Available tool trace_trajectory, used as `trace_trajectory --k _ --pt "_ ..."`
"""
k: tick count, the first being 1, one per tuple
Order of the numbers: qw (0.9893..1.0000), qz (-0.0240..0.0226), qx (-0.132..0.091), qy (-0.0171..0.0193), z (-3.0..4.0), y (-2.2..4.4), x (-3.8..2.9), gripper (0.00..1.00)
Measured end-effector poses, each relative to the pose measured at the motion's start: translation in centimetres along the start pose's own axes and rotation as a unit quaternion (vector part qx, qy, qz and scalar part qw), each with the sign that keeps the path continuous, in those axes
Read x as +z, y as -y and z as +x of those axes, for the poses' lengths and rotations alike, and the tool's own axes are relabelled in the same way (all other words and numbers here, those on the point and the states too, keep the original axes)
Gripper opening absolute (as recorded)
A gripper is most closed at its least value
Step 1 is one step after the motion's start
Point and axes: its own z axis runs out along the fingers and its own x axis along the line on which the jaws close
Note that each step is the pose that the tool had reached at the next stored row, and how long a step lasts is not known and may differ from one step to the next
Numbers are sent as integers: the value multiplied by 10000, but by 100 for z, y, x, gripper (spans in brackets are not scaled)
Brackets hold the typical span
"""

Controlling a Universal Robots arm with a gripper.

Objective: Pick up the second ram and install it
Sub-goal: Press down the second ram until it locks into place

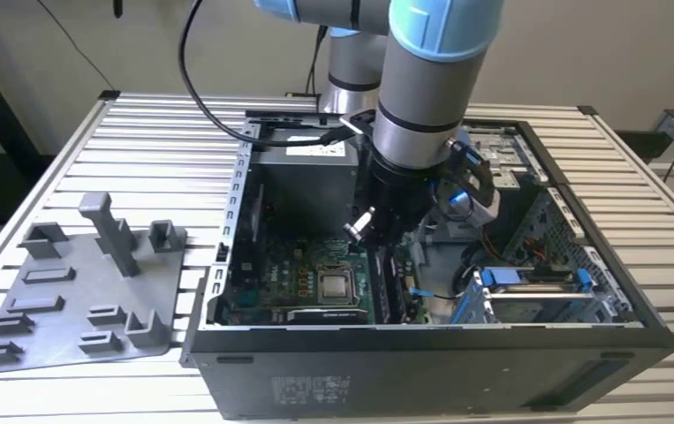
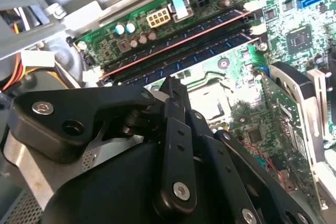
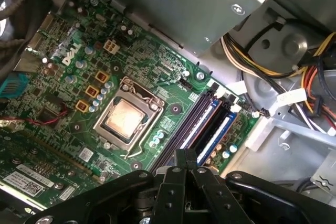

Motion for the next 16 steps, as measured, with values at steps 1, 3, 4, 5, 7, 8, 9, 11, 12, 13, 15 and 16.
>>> trace_trajectory --k 1,3,4,5,7,8,9,11,12,13,15,16 --pt "10000 -18 -35 10 4 -3 0 11" --pt "9999 -44 -104 23 5 -4 0 11" --pt "9999 -56 -159 28 6 -4 0 11" --pt "9997 -66 -228 31 7 -4 0 11" --pt "9993 -84 -370 36 7 -6 3 11" --pt "9989 -89 -455 33 7 -6 3 11" --pt "9985 -94 -540 31 8 -6 3 11" --pt "9975 -101 -705 26 8 -5 3 11" --pt "9968 -106 -792 24 8 -5 3 11" --pt "9961 -111 -878 22 8 -5 4 11" --pt "9943 -118 -1058 16 9 -5 5 11" --pt "9933 -120 -1148 16 9 -5 5 11"
